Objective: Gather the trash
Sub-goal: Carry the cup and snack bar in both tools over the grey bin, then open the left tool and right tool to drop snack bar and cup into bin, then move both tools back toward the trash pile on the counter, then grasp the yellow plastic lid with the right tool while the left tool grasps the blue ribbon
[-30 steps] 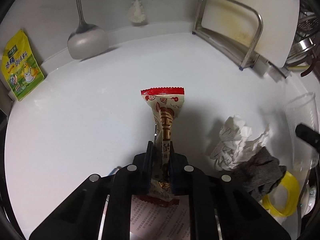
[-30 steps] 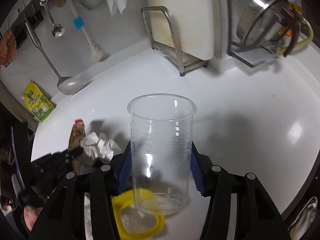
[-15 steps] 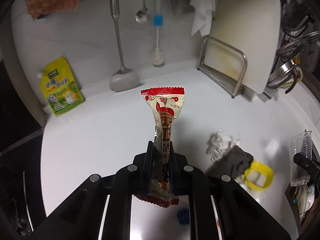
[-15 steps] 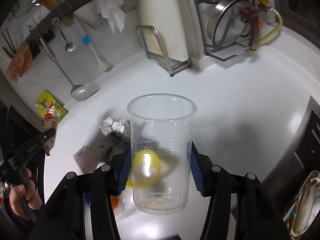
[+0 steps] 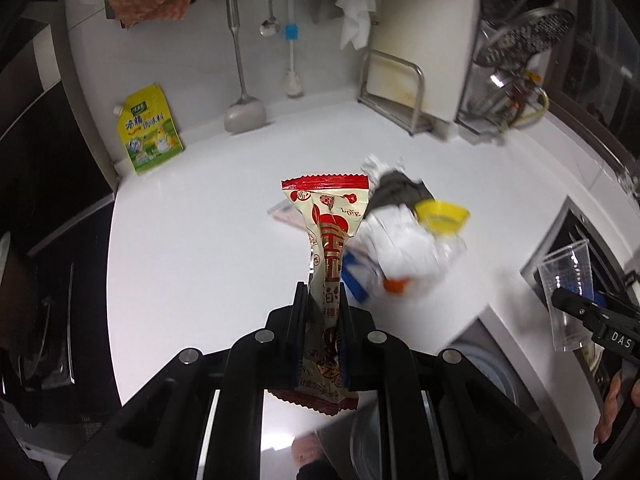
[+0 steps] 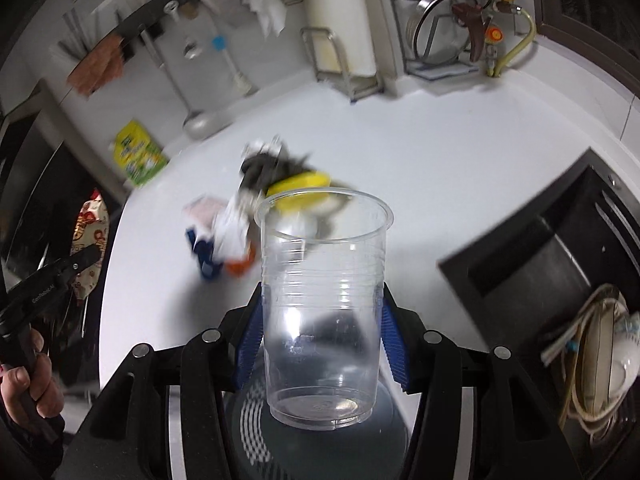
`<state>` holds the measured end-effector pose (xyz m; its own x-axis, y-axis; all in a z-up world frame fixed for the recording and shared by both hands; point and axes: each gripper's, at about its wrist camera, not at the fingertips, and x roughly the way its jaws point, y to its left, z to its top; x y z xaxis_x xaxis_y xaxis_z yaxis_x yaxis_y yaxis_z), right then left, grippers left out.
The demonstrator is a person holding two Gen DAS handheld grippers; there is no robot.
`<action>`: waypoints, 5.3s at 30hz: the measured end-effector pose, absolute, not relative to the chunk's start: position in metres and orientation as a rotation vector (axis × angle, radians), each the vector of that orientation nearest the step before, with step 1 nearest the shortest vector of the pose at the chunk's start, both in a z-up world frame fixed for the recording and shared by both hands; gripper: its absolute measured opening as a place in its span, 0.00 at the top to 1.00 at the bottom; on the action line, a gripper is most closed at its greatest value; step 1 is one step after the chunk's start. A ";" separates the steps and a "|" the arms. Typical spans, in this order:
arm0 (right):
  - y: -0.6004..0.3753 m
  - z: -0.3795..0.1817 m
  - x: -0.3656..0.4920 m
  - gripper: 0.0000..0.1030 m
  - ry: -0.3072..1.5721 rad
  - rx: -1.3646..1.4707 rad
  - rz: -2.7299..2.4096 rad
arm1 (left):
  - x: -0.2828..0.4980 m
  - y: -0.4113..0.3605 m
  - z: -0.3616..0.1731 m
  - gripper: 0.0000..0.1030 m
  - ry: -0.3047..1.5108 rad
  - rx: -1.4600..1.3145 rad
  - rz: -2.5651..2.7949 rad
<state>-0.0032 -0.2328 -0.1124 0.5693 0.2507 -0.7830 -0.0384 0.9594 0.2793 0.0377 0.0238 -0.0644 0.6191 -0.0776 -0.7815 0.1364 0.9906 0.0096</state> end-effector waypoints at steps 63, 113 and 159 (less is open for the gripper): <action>-0.217 -0.242 -0.103 0.48 1.219 0.064 0.318 | -0.091 -0.060 -0.208 0.84 1.191 0.049 -0.155; -0.220 -0.153 -0.058 0.31 0.982 0.077 0.261 | -0.047 -0.012 -0.104 0.14 0.923 0.002 -0.087; -0.190 -0.173 0.187 0.21 1.001 -0.012 0.419 | 0.097 0.028 -0.145 0.09 0.941 -0.090 0.074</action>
